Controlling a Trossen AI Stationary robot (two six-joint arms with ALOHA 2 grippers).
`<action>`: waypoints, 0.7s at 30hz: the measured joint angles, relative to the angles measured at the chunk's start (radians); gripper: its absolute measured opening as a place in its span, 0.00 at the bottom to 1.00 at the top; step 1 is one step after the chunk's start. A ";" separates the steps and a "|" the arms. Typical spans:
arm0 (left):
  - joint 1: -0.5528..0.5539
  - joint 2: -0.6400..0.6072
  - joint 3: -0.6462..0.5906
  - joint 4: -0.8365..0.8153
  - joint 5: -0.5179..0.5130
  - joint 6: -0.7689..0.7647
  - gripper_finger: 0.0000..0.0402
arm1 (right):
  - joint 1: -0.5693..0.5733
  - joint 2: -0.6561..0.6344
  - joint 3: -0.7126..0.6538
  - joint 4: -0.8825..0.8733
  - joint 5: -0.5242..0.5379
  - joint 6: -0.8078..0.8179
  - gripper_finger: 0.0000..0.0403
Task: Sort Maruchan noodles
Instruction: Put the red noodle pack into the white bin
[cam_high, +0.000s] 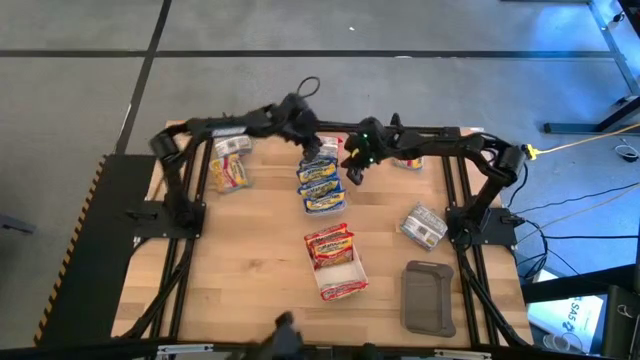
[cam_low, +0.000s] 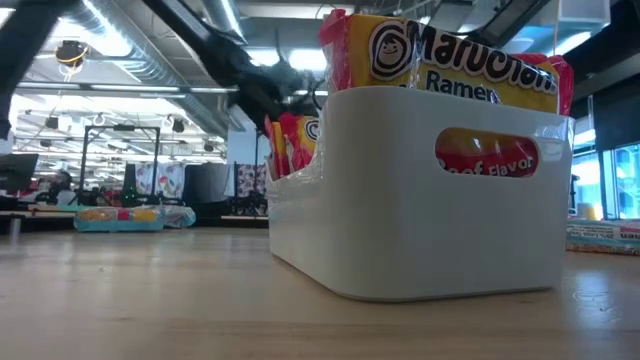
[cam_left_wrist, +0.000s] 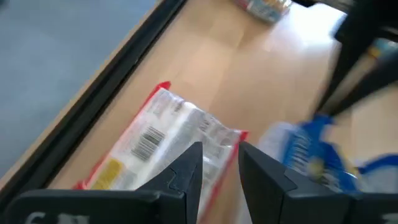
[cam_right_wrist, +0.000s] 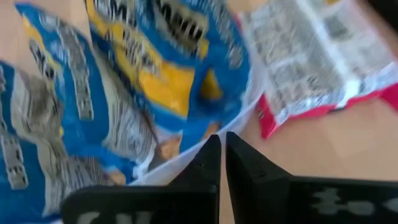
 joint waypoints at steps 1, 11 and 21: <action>0.018 0.044 0.052 -0.029 0.032 0.014 0.24 | 0.005 0.000 -0.010 0.002 0.000 0.000 0.01; 0.115 0.316 0.324 -0.154 0.317 0.030 0.24 | 0.014 0.000 -0.051 0.004 0.037 0.001 0.01; 0.141 0.374 0.327 -0.236 0.241 0.030 0.24 | 0.014 0.000 -0.051 0.013 0.044 0.003 0.01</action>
